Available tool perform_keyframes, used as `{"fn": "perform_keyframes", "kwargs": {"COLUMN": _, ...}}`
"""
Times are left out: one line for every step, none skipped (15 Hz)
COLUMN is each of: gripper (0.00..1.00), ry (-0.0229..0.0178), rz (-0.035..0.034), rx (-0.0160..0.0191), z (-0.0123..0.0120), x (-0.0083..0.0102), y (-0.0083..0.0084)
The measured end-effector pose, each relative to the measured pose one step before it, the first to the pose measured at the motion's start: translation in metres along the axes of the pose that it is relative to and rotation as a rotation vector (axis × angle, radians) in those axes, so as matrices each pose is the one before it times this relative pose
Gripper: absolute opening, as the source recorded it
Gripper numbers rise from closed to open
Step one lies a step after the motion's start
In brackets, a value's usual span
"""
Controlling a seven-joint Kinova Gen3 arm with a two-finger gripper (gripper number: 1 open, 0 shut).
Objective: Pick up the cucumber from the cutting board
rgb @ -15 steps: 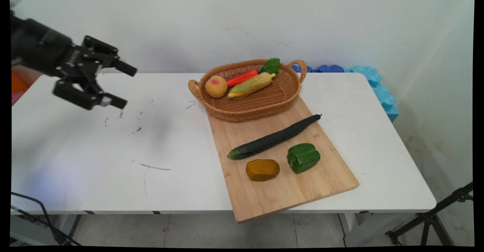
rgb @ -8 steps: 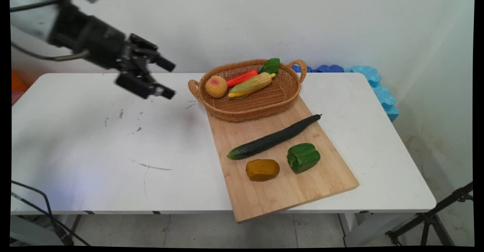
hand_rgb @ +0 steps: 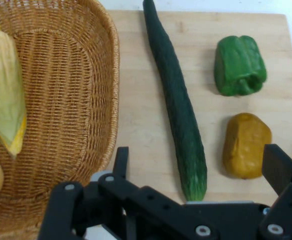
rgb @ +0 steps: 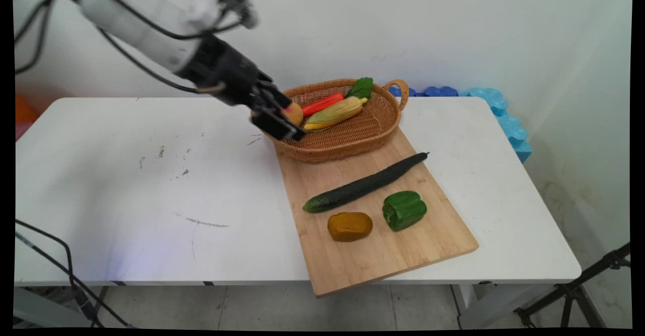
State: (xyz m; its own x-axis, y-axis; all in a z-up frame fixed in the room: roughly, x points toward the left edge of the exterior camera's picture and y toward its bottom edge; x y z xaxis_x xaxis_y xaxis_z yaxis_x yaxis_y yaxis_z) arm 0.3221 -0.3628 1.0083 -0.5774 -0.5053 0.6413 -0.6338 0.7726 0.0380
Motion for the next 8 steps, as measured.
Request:
{"fn": "perform_keyframes", "kwargs": {"gripper": 1.0, "ry": -0.02007, "rz": -0.01353, "rx": 0.00904, "z": 0.01586, "x": 0.00692, "y": 0.00324}}
{"fn": "perform_keyframes", "kwargs": {"gripper": 1.0, "ry": -0.01942, "rz": -0.01328, "rx": 0.00963, "z": 0.01616, "x": 0.00701, "y": 0.00314}}
{"fn": "perform_keyframes", "kwargs": {"gripper": 1.0, "ry": -0.01648, "rz": -0.01149, "rx": 0.00784, "z": 0.01351, "x": 0.00586, "y": 0.00248}}
{"fn": "perform_keyframes", "kwargs": {"gripper": 1.0, "ry": -0.02027, "rz": -0.0141, "rx": 0.00862, "z": 0.01614, "x": 0.00656, "y": 0.00271}}
{"fn": "perform_keyframes", "kwargs": {"gripper": 1.0, "ry": -0.01994, "rz": -0.01337, "rx": 0.00763, "z": 0.01596, "x": 0.00618, "y": 0.00266}}
{"fn": "perform_keyframes", "kwargs": {"gripper": 1.0, "ry": -0.01662, "rz": -0.01132, "rx": 0.00599, "z": 0.01295, "x": 0.00493, "y": 0.00229}}
{"fn": "perform_keyframes", "kwargs": {"gripper": 1.0, "ry": -0.01993, "rz": -0.01155, "rx": 0.00676, "z": 0.01485, "x": 0.00516, "y": 0.00247}}
{"fn": "perform_keyframes", "kwargs": {"gripper": 1.0, "ry": -0.01883, "rz": -0.00994, "rx": 0.00656, "z": 0.01405, "x": 0.00458, "y": 0.00242}}
